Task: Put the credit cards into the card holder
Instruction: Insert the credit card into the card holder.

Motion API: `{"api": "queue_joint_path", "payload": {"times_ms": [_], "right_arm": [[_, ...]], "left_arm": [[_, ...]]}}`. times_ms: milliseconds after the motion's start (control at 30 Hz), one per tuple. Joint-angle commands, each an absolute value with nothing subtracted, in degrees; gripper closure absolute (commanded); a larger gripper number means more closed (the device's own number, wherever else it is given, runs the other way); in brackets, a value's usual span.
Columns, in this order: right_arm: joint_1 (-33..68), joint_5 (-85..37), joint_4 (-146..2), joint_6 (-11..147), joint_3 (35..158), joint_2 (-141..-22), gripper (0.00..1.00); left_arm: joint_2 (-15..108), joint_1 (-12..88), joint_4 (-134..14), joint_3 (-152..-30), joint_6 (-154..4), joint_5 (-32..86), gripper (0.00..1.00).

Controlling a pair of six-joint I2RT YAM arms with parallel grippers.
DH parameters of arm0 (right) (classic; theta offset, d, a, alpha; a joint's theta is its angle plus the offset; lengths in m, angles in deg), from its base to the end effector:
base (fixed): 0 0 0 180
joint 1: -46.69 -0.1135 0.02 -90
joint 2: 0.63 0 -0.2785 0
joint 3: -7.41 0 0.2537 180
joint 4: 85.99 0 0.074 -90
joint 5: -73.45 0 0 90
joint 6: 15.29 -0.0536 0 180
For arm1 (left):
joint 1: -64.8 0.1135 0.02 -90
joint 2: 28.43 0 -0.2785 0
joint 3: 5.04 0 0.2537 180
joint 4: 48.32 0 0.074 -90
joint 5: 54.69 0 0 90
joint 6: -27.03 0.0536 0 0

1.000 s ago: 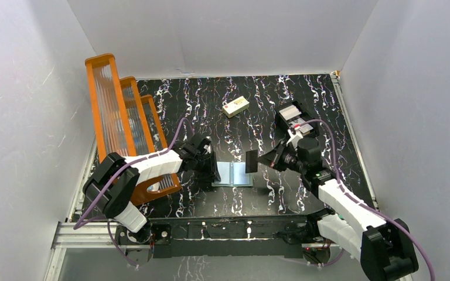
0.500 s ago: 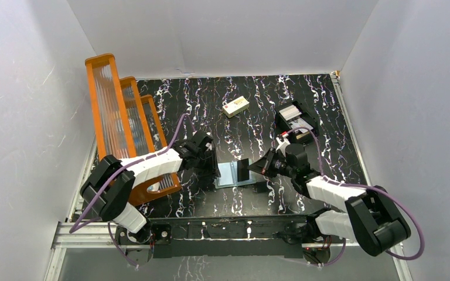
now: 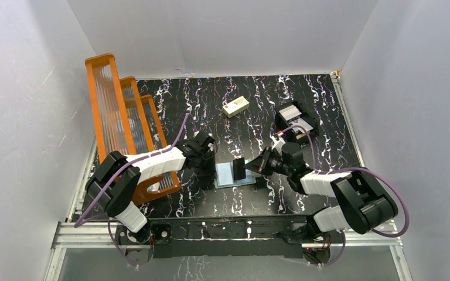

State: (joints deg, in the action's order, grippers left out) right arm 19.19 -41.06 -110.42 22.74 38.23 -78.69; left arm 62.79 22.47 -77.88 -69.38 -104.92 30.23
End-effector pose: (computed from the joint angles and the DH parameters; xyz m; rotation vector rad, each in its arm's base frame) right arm 0.2095 0.1341 0.1521 0.1530 2.1747 1.2766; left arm 0.2353 -0.2208 0.1711 0.0450 2.6947 -0.6339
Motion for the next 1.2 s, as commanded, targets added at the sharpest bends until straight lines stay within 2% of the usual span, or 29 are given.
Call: {"api": "queue_joint_path", "payload": {"times_ms": [0, 667, 1167], "right_arm": [[18.85, -42.88, -119.1, 21.57, 39.75, -80.37, 1.0], [18.88, -44.22, -123.29, 23.95, 39.91, -87.55, 1.0], [18.76, -48.77, -134.63, 19.4, 38.64, -95.3, 1.0]], "left_arm": [[63.02, 22.61, -79.38, -70.33, -103.75, 31.44, 0.83], [63.31, 22.6, -79.44, -70.0, -103.7, 31.52, 0.82], [63.67, 22.65, -79.32, -69.96, -103.66, 31.61, 0.81]]}}
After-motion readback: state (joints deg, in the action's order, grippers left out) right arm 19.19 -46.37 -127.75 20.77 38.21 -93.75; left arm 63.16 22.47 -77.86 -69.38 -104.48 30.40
